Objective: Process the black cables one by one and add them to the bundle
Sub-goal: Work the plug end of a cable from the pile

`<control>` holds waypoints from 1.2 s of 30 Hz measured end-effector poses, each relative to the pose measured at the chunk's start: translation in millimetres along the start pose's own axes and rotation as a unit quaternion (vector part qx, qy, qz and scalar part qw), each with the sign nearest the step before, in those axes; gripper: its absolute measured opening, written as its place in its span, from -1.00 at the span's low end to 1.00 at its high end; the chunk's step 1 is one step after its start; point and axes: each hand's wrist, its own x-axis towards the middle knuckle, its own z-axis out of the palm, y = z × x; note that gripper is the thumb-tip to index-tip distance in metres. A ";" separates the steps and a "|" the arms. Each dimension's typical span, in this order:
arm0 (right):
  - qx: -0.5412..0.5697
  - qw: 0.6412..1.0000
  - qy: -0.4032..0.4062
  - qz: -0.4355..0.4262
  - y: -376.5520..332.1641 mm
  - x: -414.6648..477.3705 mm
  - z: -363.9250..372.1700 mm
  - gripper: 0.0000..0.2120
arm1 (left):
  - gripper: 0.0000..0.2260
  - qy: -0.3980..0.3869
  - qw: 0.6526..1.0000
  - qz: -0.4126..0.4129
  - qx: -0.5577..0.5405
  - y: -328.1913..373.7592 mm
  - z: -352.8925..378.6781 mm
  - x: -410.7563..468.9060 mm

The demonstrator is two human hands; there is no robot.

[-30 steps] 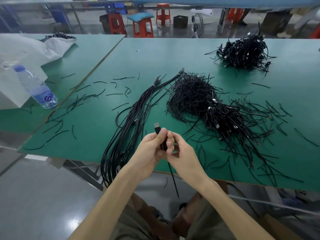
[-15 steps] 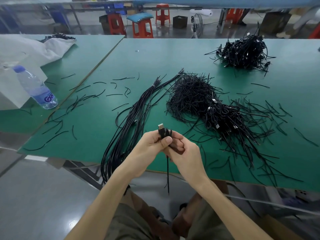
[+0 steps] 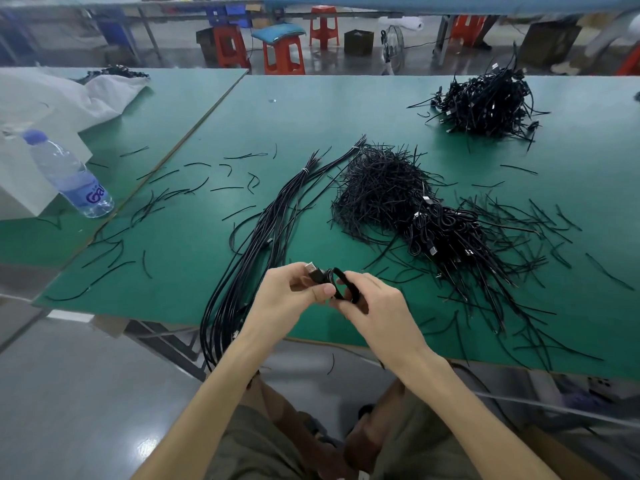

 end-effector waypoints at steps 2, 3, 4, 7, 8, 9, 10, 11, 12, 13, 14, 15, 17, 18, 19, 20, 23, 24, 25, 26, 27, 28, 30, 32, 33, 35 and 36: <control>0.030 0.999 0.003 0.011 -1.5 -0.4 -0.5 -0.72 | -0.91 0.002 1.000 -0.008 -0.003 -2.9 -1.6 -1.2; 0.055 0.998 0.008 0.021 -2.5 -0.7 -0.2 -0.79 | -0.90 0.003 1.000 -0.005 -0.001 -3.6 -1.5 -2.0; 0.081 0.996 0.007 0.034 -3.3 -0.9 0.0 -0.83 | -0.88 0.004 1.000 -0.001 -0.001 -3.7 -1.0 -1.9; 0.121 0.991 -0.034 0.052 -6.5 -0.8 2.2 -0.78 | -0.89 0.008 1.000 0.006 -0.009 -3.1 -2.9 -0.2; 0.124 0.990 -0.048 0.051 -7.9 -1.0 3.4 -0.75 | -0.90 0.008 1.000 0.001 -0.013 -3.1 -4.0 0.7; 0.128 0.989 -0.060 0.052 -8.7 -0.9 4.2 -0.73 | -0.91 0.008 1.000 -0.003 -0.016 -3.2 -4.9 1.3; 0.130 0.988 -0.067 0.055 -8.9 -0.6 4.8 -0.73 | -0.91 0.008 1.000 -0.005 -0.017 -3.3 -5.6 1.1; 0.127 0.988 -0.067 0.059 -8.7 0.0 5.2 -0.75 | -0.92 0.008 1.000 -0.007 -0.019 -3.3 -6.0 0.6; 0.122 0.989 -0.064 0.061 -8.3 0.4 5.4 -0.77 | -0.92 0.010 1.000 -0.012 -0.025 -2.9 -6.6 -0.3; 0.122 0.989 -0.059 0.064 -8.0 0.5 5.6 -0.80 | -0.92 0.014 0.999 -0.018 -0.032 -2.6 -7.3 -0.9; 0.125 0.988 -0.056 0.066 -8.3 0.6 5.6 -0.81 | -0.92 0.019 0.999 -0.026 -0.038 -2.4 -7.9 -0.9; 0.128 0.988 -0.055 0.068 -8.7 0.7 6.0 -0.80 | -0.92 0.024 0.998 -0.033 -0.042 -2.4 -8.7 -0.8; 0.122 0.989 -0.059 0.062 -8.8 0.8 7.5 -0.82 | -0.92 0.032 0.997 -0.044 -0.048 -1.6 -8.8 -0.5; 0.114 0.990 -0.062 0.057 -9.4 0.9 7.9 -0.83 | -0.92 0.035 0.997 -0.048 -0.049 -1.2 -8.7 -0.4; 0.106 0.991 -0.064 0.052 -10.1 1.1 7.8 -0.83 | -0.92 0.037 0.997 -0.050 -0.049 -1.4 -9.0 -0.3; 0.103 0.991 -0.067 0.048 -10.7 1.5 7.5 -0.82 | -0.93 0.038 0.997 -0.052 -0.050 -1.8 -9.2 -0.3; 0.106 0.991 -0.072 0.045 -12.4 0.8 5.5 -0.78 | -0.92 0.042 0.996 -0.053 -0.054 -4.1 -10.5 -0.6; 0.109 0.990 -0.074 0.045 -12.4 0.1 5.1 -0.78 | -0.92 0.042 0.996 -0.054 -0.055 -4.8 -11.0 -0.5; 0.111 0.990 -0.077 0.046 -11.7 -0.7 5.0 -0.78 | -0.91 0.038 0.996 -0.056 -0.054 -5.1 -11.5 -0.5; 0.113 0.989 -0.078 0.048 -10.8 -1.4 5.0 -0.79 | -0.89 0.031 0.996 -0.061 -0.051 -5.2 -11.8 -0.4; 0.114 0.989 -0.079 0.050 -9.5 -2.1 5.2 -0.81 | -0.84 0.020 0.996 -0.068 -0.046 -4.9 -12.5 0.0; 0.114 0.989 -0.080 0.051 -8.3 -2.5 5.7 -0.82 | -0.78 0.005 0.996 -0.078 -0.039 -4.0 -13.7 0.9; 0.101 0.990 -0.086 0.048 -6.6 -3.2 6.6 -0.85 | -0.65 -0.030 0.995 -0.092 -0.019 -1.9 -18.8 3.1; 0.076 0.992 -0.096 0.036 -5.3 -3.5 7.5 -0.86 | -0.67 -0.069 0.994 -0.079 0.014 -0.1 -25.6 5.1; 0.058 0.993 -0.103 0.026 -4.9 -3.5 7.6 -0.85 | -0.72 -0.089 0.993 -0.064 0.041 0.9 -29.4 5.6; 0.013 0.992 -0.123 0.007 -4.0 -2.1 6.7 -0.82 | -0.81 -0.126 0.986 -0.037 0.106 1.5 -36.3 6.9; -0.012 0.991 -0.135 -0.004 -4.0 -1.5 6.5 -0.81 | -0.82 -0.139 0.980 -0.028 0.140 0.8 -38.5 7.3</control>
